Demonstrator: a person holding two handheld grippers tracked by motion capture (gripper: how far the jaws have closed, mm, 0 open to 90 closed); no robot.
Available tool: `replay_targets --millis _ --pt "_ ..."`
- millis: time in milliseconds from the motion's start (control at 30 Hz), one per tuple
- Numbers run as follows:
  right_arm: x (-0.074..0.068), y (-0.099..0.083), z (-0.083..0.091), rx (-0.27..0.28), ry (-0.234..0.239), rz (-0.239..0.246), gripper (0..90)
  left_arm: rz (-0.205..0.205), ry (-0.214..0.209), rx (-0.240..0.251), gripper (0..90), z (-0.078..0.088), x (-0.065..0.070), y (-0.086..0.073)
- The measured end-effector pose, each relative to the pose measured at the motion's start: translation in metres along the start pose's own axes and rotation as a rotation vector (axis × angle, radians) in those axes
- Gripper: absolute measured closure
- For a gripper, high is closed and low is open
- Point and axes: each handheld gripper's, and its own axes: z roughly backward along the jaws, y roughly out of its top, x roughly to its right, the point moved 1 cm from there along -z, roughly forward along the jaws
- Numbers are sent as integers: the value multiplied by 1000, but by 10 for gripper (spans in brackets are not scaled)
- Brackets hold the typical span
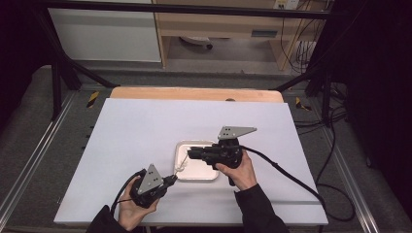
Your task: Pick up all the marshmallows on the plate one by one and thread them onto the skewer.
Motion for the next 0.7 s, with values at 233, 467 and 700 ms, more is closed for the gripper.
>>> replay_targets --millis 233,467,700 --pt "-1 -1 -1 -6 -2 8 828 8 3 8 890 0 -1 0" --pt "-2 -2 -2 -13 1 9 829 12 -8 -4 890 -1 1 0" --pt "-3 -4 -2 -28 -7 20 831 18 0 -3 890 0 -1 0"
